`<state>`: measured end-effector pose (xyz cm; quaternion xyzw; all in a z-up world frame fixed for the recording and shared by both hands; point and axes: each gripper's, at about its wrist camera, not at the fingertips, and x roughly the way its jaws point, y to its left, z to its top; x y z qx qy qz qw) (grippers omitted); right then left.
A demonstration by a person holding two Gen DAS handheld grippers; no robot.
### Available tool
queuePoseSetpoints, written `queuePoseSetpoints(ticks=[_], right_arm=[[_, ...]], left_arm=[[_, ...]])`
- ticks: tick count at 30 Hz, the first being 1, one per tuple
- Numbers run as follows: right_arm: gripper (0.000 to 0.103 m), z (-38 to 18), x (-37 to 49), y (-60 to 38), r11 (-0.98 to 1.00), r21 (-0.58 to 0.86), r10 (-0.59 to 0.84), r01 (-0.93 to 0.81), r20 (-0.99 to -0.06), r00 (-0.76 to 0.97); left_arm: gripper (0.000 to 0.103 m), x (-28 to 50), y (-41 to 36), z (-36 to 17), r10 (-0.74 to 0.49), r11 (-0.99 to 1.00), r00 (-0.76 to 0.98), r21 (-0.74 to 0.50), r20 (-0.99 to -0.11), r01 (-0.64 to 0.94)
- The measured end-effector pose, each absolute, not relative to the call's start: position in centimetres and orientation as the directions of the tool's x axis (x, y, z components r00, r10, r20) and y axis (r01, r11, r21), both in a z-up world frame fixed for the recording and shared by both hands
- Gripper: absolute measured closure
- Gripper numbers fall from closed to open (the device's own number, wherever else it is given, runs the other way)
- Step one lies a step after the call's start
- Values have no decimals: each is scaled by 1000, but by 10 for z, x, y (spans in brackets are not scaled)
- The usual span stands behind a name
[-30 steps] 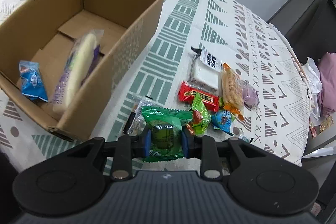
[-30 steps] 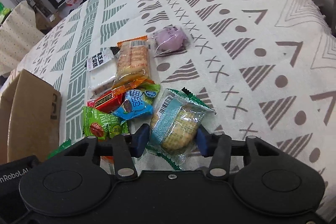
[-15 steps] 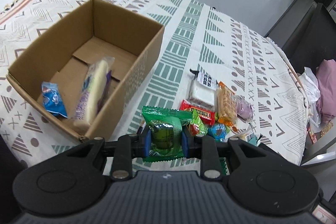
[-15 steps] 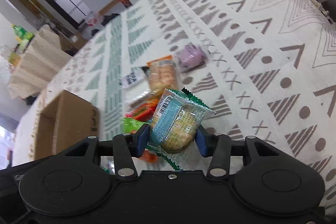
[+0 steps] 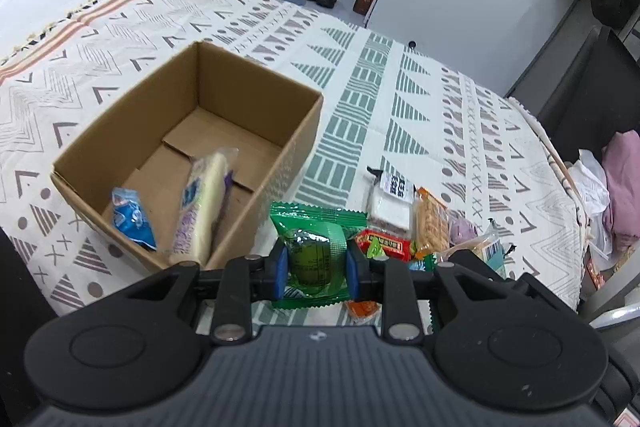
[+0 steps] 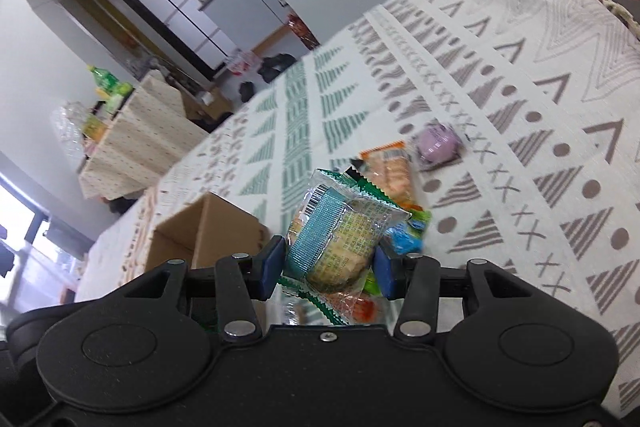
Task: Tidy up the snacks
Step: 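Carry both snacks into the cardboard box and open both grippers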
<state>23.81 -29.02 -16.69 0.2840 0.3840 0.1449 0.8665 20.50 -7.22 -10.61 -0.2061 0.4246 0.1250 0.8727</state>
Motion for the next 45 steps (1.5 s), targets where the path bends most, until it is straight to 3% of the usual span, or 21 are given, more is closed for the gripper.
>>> queuePoseSetpoints(ticks=[20, 35, 40, 45], right_arm=[[57, -142, 227, -257, 731, 650, 593, -207, -457, 663], [57, -142, 222, -205, 727, 628, 634, -278, -456, 625], [57, -142, 223, -187, 738, 600, 636, -309, -467, 614], [57, -147, 226, -168, 747, 587, 636, -311, -495, 592]], left_arm=[[76, 183, -10, -80, 126, 828, 648, -280, -751, -485], [75, 182, 44, -99, 100, 787, 638, -332, -764, -521], [71, 183, 57, -104, 104, 780, 631, -330, -769, -531], [57, 181, 70, -106, 101, 768, 619, -334, -779, -546]])
